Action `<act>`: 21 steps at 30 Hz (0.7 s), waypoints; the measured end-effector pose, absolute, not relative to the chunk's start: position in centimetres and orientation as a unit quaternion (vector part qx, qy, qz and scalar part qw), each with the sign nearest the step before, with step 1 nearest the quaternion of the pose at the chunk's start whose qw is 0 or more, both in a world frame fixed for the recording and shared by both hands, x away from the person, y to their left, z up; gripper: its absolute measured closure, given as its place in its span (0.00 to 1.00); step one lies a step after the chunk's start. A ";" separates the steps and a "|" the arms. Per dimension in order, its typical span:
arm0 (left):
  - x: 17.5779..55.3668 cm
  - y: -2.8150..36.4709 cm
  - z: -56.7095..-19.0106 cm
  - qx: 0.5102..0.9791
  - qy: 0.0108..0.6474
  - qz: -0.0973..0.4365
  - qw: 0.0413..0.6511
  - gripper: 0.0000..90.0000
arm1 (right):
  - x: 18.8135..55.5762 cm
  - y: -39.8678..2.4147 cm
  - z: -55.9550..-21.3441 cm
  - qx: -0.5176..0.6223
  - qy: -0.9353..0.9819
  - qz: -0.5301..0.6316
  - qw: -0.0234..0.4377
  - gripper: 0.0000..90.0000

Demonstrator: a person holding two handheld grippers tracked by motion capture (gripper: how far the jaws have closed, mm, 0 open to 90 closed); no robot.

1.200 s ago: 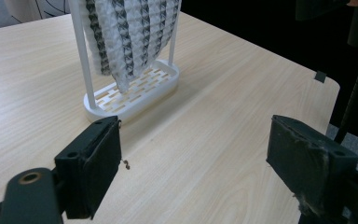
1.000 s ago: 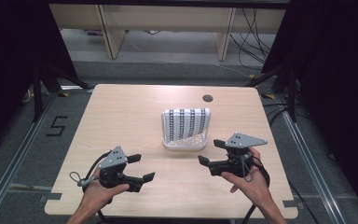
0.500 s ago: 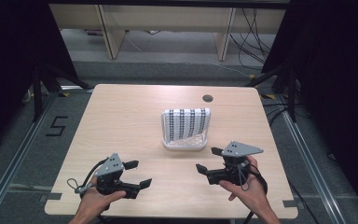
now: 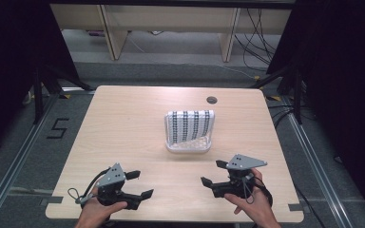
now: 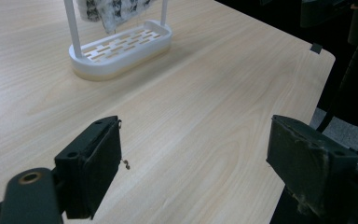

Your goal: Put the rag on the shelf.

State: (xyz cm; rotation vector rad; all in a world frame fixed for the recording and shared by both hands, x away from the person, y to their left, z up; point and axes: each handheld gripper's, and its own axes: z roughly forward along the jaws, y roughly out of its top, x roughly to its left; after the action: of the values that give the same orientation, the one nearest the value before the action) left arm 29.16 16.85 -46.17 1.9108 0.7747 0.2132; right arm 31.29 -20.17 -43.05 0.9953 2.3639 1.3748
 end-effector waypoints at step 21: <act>27.3 17.4 -48.7 0.810 0.324 0.097 0.478 0.19 | 29.1 -20.6 -46.6 0.349 0.821 0.444 0.085 0.20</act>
State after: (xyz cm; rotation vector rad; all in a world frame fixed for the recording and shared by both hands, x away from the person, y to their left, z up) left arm 27.35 17.35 -48.66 1.9781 0.7919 0.2362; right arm 29.08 -20.57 -46.64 1.0401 2.4486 1.3239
